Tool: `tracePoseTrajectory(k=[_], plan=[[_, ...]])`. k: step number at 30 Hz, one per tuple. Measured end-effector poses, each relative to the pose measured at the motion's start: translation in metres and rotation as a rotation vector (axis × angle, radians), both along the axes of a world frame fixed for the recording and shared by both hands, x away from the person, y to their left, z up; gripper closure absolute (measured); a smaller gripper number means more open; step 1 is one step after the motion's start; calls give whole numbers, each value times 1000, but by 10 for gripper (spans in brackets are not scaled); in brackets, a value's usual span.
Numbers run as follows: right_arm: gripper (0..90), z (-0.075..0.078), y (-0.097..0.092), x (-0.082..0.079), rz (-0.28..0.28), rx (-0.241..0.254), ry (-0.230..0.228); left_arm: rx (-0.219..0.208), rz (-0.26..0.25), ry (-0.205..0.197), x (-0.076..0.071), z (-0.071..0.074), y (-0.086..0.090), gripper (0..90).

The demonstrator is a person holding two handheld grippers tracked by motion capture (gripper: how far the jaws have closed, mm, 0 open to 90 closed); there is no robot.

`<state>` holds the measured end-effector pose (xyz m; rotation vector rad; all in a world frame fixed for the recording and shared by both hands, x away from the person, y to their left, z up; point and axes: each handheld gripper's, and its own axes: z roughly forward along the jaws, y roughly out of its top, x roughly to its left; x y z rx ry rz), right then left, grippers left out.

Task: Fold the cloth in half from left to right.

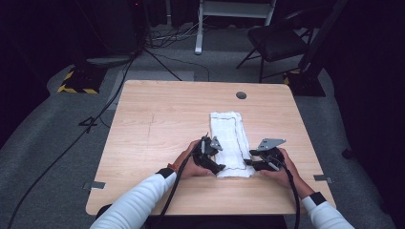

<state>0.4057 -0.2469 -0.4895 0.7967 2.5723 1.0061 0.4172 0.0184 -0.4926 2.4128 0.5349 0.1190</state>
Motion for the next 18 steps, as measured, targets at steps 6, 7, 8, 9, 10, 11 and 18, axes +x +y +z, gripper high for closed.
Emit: tracePoseTrajectory(k=[6, 7, 8, 9, 10, 11, 18], plan=[[527, 0, 5, -9, 16, 2, 5, -5, 5, -9, -9, -1, 7, 214], [527, 0, 5, -12, 16, 5, 8, -5, 3, -14, -10, -1, 8, 219], [527, 0, 6, -13, 22, 8, 9, -6, 6, -13, -12, -1, 9, 219], [527, 0, 7, -18, 26, 9, 13, -4, 7, -12, -14, -1, 10, 218], [527, 0, 7, -18, 26, 9, 13, -6, 6, -14, -15, -1, 11, 218], [527, 0, 8, -21, 35, 9, 15, -9, 8, -15, -17, -1, 13, 219], [454, 1, 12, -27, 62, -6, 16, 9, -2, -37, -29, 1, 17, 212]])
